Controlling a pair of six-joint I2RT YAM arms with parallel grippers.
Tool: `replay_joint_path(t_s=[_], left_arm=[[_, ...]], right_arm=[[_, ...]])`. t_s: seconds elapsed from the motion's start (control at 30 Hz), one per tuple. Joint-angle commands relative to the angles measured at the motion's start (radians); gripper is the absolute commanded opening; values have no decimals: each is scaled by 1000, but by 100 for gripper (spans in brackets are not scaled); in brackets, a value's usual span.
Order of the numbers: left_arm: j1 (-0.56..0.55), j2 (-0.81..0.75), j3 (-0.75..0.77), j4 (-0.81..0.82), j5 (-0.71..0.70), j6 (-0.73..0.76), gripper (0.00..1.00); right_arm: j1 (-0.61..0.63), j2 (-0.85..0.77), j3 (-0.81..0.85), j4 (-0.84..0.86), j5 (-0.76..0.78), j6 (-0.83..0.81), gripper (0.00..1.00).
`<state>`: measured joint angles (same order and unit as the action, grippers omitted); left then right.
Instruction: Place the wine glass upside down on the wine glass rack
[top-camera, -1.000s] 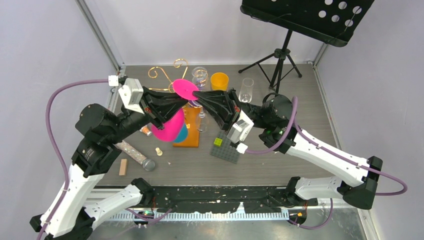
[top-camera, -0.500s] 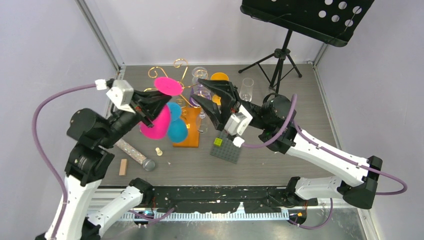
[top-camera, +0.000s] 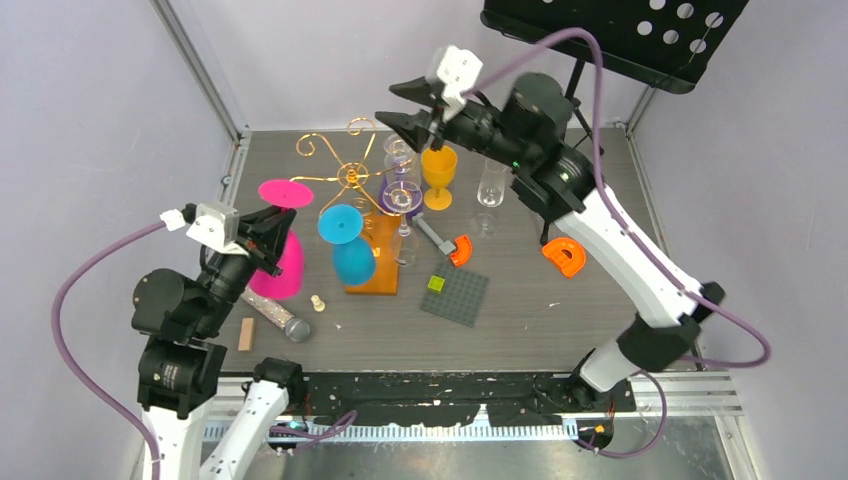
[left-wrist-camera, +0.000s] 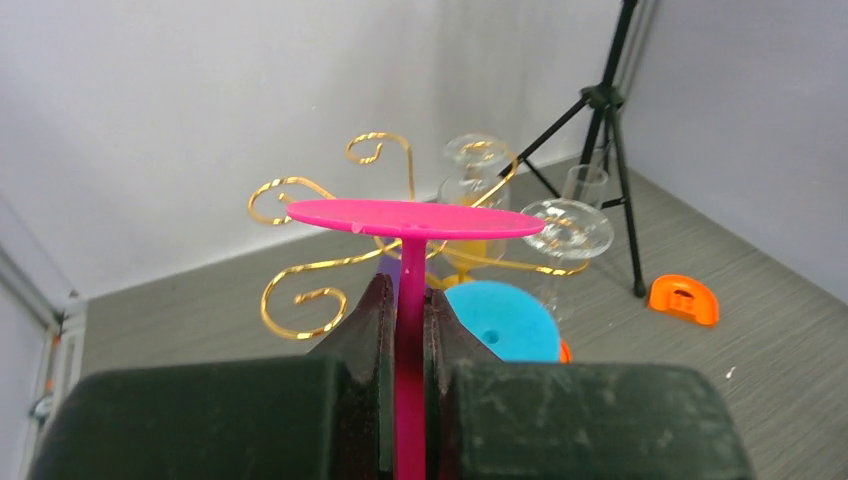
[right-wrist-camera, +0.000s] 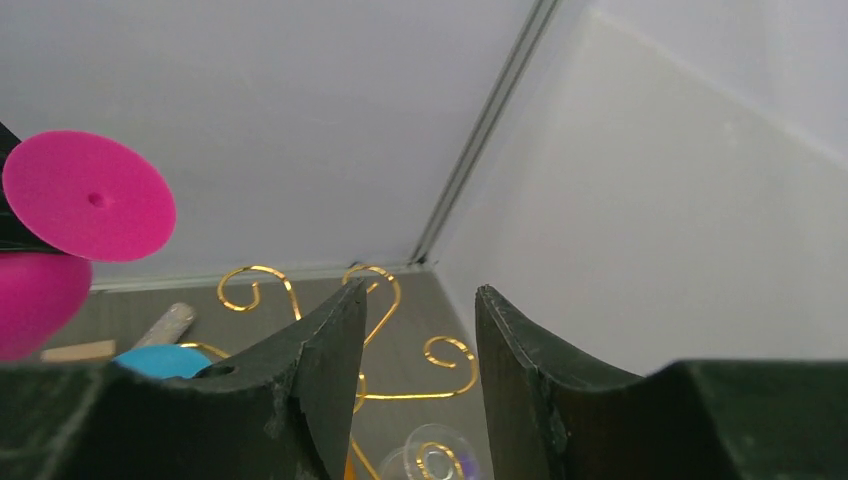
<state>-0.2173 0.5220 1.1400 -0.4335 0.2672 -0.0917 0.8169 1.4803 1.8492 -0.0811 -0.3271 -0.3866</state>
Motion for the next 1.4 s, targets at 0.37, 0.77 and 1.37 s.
replay_joint_path(t_s=[0.37,0.77,1.37], left_arm=[[80,-134,-234,145,-166,-26,0],[93,-105,-267,187,-88,-21,0],[95,-101,-307,206,-55,-15,0]], right_arm=[[-35,348,328,-366,-336,208,48],[-11,400,300,-366,-247,115,47],[-4,472,325,-389,-185,88,38]])
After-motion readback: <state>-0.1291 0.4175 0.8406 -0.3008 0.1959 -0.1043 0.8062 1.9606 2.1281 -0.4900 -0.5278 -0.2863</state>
